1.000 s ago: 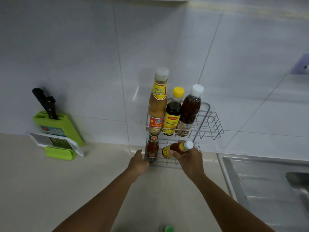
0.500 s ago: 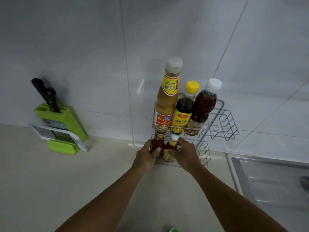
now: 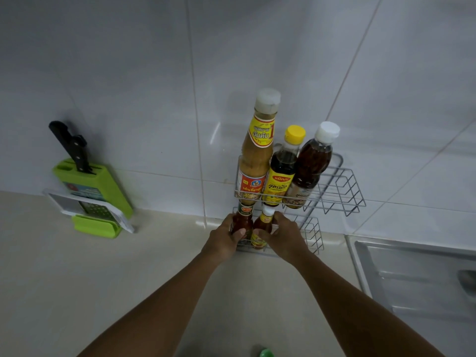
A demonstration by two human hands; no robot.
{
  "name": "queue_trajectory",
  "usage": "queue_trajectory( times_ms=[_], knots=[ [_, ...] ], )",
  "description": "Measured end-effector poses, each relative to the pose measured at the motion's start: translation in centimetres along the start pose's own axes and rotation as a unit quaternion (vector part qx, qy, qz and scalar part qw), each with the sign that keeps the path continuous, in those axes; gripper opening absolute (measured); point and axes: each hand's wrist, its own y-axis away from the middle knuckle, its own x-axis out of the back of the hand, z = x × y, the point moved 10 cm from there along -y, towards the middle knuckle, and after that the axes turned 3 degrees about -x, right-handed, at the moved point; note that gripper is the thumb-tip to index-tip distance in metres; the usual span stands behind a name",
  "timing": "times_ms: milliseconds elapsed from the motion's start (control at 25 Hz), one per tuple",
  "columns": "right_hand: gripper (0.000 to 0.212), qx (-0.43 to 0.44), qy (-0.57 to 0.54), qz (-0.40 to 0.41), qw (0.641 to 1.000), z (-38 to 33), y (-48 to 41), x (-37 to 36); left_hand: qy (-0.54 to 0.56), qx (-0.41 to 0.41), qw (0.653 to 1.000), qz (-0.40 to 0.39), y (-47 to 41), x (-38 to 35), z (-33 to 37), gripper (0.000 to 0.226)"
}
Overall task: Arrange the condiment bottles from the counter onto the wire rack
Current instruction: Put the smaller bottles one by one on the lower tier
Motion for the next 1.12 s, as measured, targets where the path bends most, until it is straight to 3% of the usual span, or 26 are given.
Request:
queue_trajectory(
  times_ms=[160,320,440,600,720,880,1000,1120],
  knots=[
    [0.057,-0.023,0.002,-0.032,0.999,1.0,0.3,-0.6,0.005,0.051,0.998,-0.042,1.6,0.6,-1.2,0.084],
    [0.075,-0.035,-0.015,-0.035,0.999,1.9,1.6,-0.1,-0.071,0.078,0.992,-0.071,3.2,2.6,-1.8,0.072],
    [0.066,-0.022,-0.011,0.026,0.999,1.4,4.2,2.1,-0.141,0.039,0.982,-0.118,5.1,3.5,0.7,0.054],
    [0.049,0.004,0.012,0.090,0.996,1.7,8.6,3.3,-0.197,-0.026,0.958,-0.207,9.2,1.0,5.2,0.056],
    [0.038,-0.007,0.031,0.028,0.999,3.0,12.1,0.9,-0.226,-0.040,0.931,-0.284,12.9,-2.5,6.1,0.062],
    [0.044,-0.025,0.107,-0.139,0.984,5.5,17.3,-4.2,-0.386,-0.013,0.850,-0.359,18.1,-6.4,2.0,0.081],
    [0.062,-0.045,0.191,-0.256,0.947,8.0,20.5,-8.4,-0.368,0.035,0.860,-0.352,20.7,-8.1,-1.7,0.096],
    [0.059,-0.030,0.222,-0.248,0.942,10.2,22.0,-11.3,-0.318,0.039,0.904,-0.283,22.2,-9.0,-4.7,0.097]
  ],
)
